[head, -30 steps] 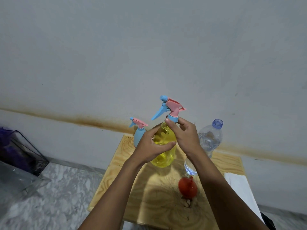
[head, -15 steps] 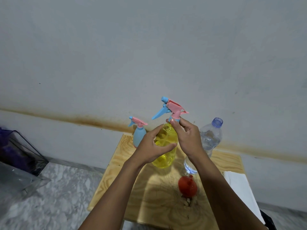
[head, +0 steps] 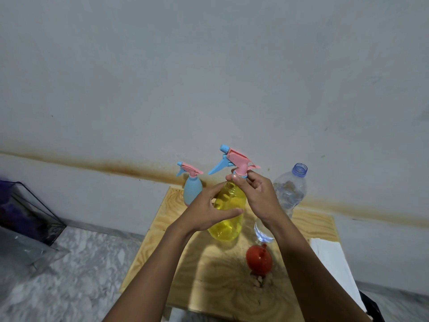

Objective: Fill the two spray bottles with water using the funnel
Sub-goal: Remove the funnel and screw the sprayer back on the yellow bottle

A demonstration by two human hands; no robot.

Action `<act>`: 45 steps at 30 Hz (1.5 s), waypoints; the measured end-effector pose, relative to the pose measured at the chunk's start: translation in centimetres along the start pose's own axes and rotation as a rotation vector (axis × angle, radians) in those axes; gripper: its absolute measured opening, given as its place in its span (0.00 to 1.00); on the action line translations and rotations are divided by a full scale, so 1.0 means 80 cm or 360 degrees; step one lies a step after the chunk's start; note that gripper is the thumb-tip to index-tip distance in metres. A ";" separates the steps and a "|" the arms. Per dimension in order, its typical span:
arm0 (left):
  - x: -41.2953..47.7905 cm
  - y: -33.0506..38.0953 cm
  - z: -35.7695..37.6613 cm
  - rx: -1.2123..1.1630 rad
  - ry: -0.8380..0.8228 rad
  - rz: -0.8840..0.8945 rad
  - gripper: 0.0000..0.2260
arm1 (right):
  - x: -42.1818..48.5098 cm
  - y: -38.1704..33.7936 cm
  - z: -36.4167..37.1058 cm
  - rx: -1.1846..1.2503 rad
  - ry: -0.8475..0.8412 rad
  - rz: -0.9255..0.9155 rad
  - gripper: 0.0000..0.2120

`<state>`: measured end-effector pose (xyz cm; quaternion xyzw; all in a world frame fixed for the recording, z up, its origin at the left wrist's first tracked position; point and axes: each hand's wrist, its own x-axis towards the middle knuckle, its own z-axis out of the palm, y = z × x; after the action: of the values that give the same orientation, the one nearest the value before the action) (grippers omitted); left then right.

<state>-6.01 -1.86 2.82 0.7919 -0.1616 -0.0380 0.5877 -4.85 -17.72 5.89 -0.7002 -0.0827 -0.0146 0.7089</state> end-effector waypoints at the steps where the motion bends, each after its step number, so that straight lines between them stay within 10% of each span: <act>1: 0.000 -0.003 0.004 0.0011 0.0004 -0.0007 0.25 | -0.001 0.002 0.003 -0.0035 0.0041 -0.0017 0.05; 9: 0.000 -0.026 0.025 -0.0200 0.0113 -0.0292 0.28 | 0.002 0.011 -0.011 -0.0131 0.0077 -0.0056 0.03; 17: -0.008 -0.009 0.036 -0.0527 -0.0141 -0.0462 0.21 | 0.038 0.008 -0.033 -0.0068 -0.0586 0.0278 0.19; 24: -0.033 -0.040 0.022 -0.0535 -0.0199 -0.0853 0.22 | 0.035 0.049 -0.022 -0.0003 -0.0632 0.0517 0.15; 31: -0.062 -0.171 0.026 0.0185 0.0492 -0.1437 0.38 | 0.017 0.115 -0.004 -0.0488 -0.0772 0.0652 0.17; 37: -0.086 -0.240 0.053 0.1124 0.0405 -0.1787 0.45 | 0.012 0.165 0.007 -0.0871 -0.0923 0.0822 0.20; 45: -0.096 -0.255 0.054 0.1202 0.0356 -0.1689 0.49 | 0.021 0.187 0.030 -0.1021 -0.0940 0.0926 0.18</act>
<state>-10.01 1.75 -18.73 0.9149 0.3104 -0.1805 0.1844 -1.37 -14.86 -8.65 -0.8504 -0.0724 0.3565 0.3801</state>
